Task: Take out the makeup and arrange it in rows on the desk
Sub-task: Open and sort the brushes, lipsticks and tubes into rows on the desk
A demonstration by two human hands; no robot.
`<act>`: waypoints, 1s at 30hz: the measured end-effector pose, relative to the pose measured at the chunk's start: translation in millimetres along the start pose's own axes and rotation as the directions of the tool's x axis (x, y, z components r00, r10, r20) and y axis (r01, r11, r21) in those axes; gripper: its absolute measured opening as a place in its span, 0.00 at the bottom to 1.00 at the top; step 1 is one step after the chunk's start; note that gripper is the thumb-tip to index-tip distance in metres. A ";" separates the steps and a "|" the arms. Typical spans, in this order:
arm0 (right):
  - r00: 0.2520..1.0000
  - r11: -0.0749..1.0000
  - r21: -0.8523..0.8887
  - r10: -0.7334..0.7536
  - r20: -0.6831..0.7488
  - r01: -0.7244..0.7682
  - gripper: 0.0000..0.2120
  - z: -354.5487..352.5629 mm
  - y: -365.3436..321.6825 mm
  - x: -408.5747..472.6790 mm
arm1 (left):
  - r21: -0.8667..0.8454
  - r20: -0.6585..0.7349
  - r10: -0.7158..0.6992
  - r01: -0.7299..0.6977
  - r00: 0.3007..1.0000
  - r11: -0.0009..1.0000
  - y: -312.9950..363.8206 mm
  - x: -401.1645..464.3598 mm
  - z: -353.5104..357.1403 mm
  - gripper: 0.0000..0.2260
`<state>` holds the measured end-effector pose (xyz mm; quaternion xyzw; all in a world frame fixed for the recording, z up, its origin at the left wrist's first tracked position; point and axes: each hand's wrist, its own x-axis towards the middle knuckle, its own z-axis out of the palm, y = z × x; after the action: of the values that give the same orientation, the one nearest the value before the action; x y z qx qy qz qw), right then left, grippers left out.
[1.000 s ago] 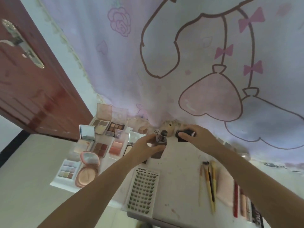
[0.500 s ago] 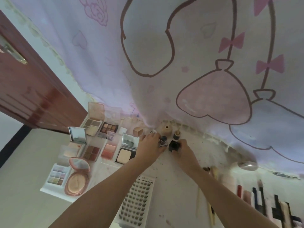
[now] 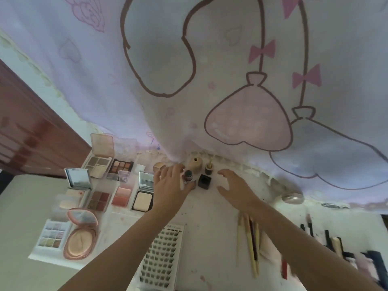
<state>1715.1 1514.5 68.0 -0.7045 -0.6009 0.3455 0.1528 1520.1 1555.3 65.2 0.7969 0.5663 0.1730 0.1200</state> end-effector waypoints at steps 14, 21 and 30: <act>0.994 0.742 -0.663 0.106 -0.029 -0.099 0.16 -93.9 89.2 -77.8 | -0.272 0.185 0.429 -0.373 0.884 0.887 170.0 -20.7 100.5 0.16; 0.997 0.794 -0.604 0.042 -0.058 -0.069 0.10 -95.8 96.5 -77.5 | -0.326 0.458 0.327 -0.186 0.826 0.927 183.2 -2.0 99.6 0.20; 0.973 0.972 0.044 0.230 -0.012 -0.229 0.20 -120.6 7.2 -88.8 | -0.379 0.414 0.293 -0.129 0.862 0.916 147.4 -3.1 -2.5 0.19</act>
<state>1797.9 1452.4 176.6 -0.7687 -0.5067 0.3673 0.1318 1645.0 1503.7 124.1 0.8402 0.3907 0.0848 0.3665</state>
